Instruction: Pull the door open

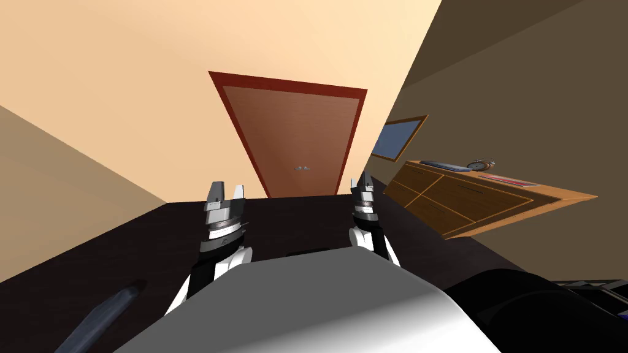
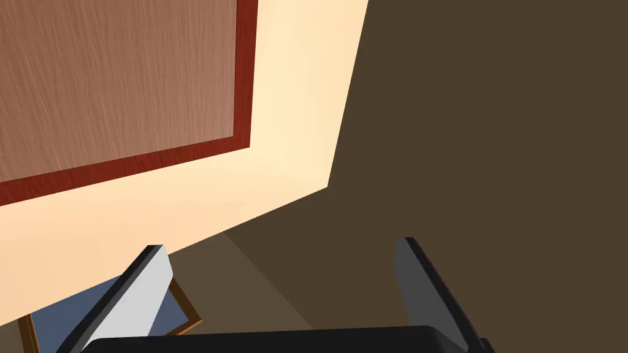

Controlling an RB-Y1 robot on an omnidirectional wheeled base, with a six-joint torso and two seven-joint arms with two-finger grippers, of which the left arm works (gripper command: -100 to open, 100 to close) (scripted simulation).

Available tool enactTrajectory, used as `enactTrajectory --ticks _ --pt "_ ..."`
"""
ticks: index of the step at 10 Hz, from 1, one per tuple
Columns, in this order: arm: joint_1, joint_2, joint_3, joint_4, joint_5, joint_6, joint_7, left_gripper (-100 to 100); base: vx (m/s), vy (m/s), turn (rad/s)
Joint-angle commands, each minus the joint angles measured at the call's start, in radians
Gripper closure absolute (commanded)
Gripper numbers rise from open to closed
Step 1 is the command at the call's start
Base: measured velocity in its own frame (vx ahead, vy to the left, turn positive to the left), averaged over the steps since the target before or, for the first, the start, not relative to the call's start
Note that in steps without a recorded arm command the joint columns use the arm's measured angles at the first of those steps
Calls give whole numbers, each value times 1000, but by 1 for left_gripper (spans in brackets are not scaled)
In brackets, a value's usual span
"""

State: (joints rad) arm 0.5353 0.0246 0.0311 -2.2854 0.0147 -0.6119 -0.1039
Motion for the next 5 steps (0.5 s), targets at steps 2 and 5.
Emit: enactTrajectory --ticks 2,5 --pt "-12 15 5 52 4 -8 11 -100 150 -31 -57" --pt "-26 29 11 115 9 -17 24 -100 176 -14 -41"
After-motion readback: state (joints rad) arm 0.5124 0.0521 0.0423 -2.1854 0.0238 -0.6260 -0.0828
